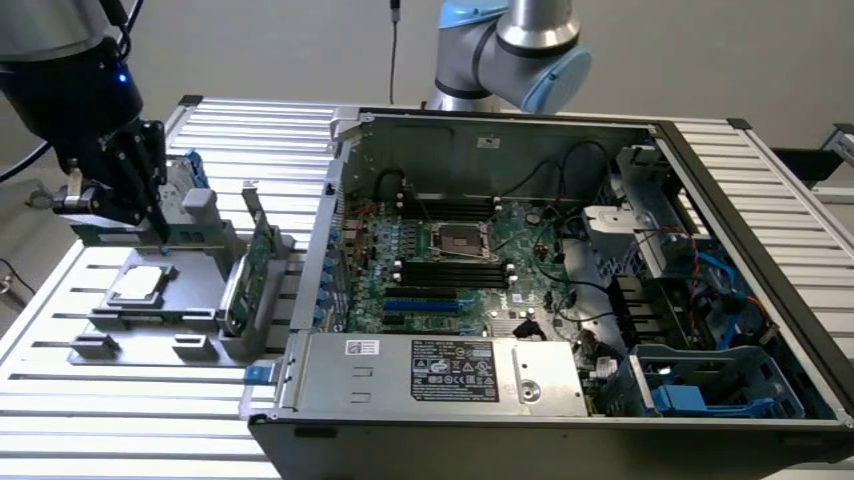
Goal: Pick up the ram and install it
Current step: 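Pick up the ram and move it above insertion slot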
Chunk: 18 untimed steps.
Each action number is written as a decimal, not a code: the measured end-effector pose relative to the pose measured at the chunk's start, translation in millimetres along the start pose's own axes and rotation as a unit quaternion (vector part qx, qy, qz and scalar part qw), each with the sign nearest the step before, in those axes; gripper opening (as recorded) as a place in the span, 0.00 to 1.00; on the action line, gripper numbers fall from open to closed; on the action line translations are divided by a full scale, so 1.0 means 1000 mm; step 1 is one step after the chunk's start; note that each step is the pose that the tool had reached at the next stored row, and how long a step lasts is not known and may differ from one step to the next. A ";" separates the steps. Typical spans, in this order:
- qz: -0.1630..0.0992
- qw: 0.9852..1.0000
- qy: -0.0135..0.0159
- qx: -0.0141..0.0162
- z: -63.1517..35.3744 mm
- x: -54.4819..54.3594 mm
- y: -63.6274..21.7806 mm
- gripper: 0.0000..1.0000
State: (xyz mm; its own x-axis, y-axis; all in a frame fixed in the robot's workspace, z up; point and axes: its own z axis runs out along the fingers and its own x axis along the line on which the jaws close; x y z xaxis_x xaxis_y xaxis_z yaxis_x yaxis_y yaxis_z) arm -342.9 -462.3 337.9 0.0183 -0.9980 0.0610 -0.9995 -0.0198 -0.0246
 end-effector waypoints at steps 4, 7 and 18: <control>0.000 1.000 0.000 0.000 -0.0072 -0.002 -0.0109 0.14; 0.000 1.000 -0.001 0.000 -0.0122 -0.002 -0.0194 0.14; 0.000 1.000 -0.004 0.000 -0.0287 -0.005 -0.0523 0.14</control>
State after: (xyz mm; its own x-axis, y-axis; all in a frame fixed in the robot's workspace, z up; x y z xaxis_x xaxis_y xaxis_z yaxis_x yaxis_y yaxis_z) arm -291.5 -454.3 367.5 0.0184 -0.9984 0.0539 -0.9995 -0.0197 -0.0247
